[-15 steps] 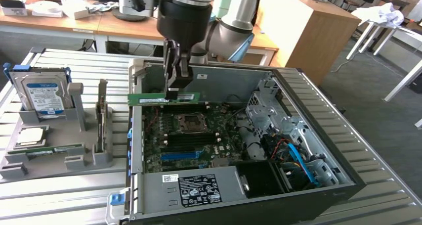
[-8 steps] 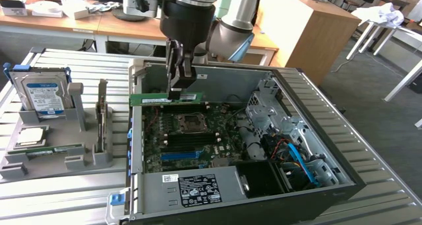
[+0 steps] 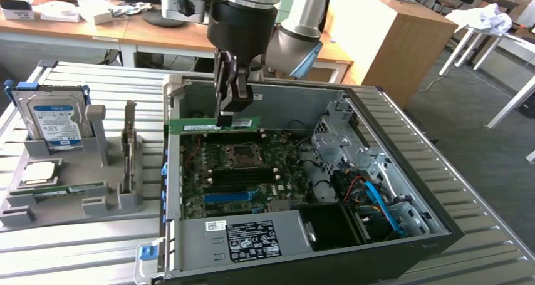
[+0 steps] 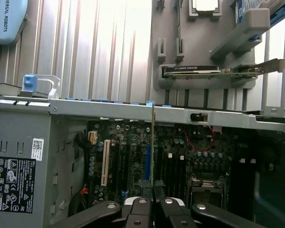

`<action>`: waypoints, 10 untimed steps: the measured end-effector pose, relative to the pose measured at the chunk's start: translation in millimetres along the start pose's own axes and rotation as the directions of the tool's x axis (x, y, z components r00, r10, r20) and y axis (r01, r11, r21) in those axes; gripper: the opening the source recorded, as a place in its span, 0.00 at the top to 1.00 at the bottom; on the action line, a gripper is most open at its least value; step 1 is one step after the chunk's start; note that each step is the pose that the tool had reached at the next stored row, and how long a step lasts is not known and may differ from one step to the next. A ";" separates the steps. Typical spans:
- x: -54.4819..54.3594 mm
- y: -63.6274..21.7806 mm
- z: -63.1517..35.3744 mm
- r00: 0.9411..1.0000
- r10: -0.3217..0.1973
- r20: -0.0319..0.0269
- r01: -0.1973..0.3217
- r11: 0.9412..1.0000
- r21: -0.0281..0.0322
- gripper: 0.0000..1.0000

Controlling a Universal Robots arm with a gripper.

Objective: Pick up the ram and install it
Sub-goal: 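Pick up the ram and move it above insertion slot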

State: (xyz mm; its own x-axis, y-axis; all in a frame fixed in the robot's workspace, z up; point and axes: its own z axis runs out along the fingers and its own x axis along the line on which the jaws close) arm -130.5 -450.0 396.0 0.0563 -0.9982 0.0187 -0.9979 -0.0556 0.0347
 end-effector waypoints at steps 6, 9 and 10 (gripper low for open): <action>0.2 -3.5 -0.1 1.000 0.000 0.000 0.000 1.000 0.000 0.87; 0.3 -5.1 -0.2 1.000 0.000 0.000 0.000 1.000 0.000 0.87; 0.3 -5.6 -0.2 1.000 0.000 0.000 0.000 1.000 0.000 0.87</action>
State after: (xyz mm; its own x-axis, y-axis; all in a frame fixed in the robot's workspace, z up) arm -124.9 -450.0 396.1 0.0562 -0.9982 0.0188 -0.9979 -0.0556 0.0347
